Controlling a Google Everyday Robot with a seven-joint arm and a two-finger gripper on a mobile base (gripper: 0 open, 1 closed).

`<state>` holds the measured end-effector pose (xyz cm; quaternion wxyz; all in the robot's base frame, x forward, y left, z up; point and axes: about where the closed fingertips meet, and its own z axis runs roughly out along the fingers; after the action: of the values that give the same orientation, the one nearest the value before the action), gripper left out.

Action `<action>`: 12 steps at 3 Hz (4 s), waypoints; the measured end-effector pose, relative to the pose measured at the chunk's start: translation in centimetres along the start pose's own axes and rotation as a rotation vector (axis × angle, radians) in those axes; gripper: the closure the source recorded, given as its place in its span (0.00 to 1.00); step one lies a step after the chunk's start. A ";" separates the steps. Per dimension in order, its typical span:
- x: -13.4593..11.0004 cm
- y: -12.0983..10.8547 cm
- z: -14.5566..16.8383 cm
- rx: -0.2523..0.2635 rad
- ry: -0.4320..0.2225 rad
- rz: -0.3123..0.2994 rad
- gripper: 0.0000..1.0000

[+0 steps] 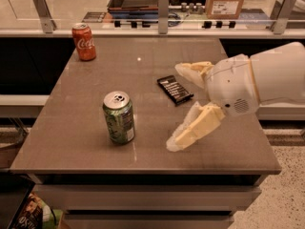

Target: Move green can near coke can

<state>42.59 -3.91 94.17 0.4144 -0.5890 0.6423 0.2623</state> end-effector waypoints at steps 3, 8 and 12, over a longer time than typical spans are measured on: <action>1.4 -3.1 7.0 0.113 -0.153 0.115 0.00; -0.6 -0.6 9.8 0.154 -0.412 0.127 0.00; -1.9 0.2 11.5 0.169 -0.375 0.074 0.41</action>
Offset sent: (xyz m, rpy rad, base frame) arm 0.0603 0.0477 -0.0528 0.1978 0.0085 -0.1658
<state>44.90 6.63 89.78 0.5645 -0.4692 0.5948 0.3276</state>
